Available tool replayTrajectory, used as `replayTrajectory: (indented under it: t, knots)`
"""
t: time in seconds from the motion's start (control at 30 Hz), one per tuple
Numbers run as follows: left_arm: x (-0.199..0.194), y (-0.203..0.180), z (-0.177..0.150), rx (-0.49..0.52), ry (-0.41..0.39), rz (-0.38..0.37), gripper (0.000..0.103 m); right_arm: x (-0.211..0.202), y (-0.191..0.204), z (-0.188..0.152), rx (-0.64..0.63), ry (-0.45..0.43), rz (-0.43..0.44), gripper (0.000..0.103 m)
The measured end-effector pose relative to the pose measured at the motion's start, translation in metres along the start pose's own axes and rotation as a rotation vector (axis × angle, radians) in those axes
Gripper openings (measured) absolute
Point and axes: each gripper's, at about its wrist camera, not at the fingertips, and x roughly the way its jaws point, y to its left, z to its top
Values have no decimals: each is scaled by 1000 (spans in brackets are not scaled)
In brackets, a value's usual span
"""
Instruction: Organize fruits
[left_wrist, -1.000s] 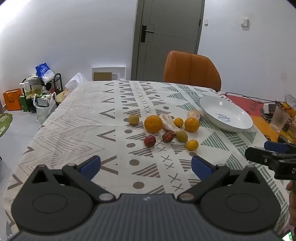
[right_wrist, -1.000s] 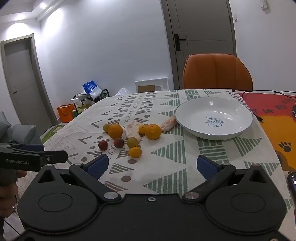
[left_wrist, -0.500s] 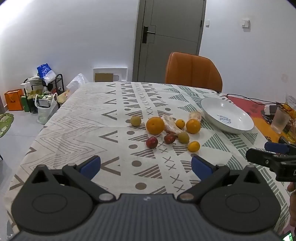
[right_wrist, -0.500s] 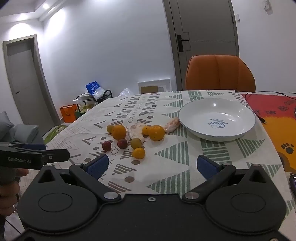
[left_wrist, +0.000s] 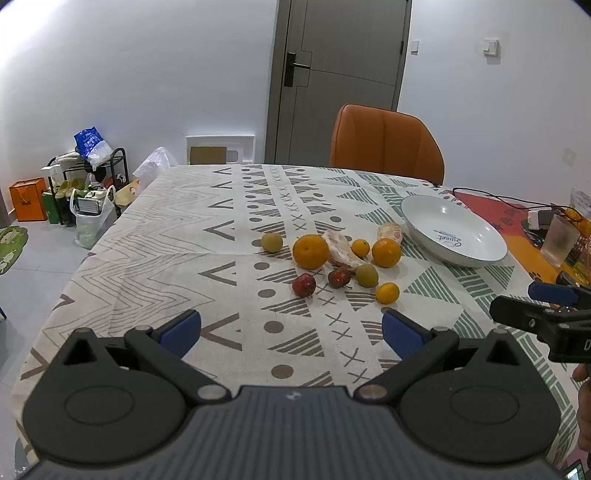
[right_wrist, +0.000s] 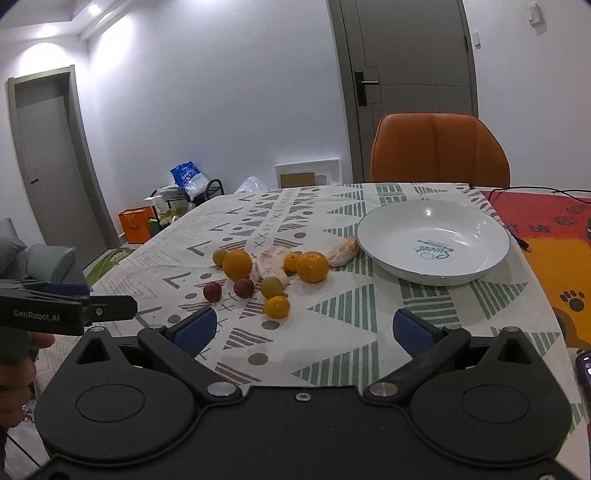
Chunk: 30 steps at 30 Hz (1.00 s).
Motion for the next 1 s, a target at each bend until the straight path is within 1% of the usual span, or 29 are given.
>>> replayTrajectory:
  t: [1.0]
  knots:
    - [-8, 2, 2, 8, -19, 1, 103, -3, 1, 2, -17, -9, -13, 103]
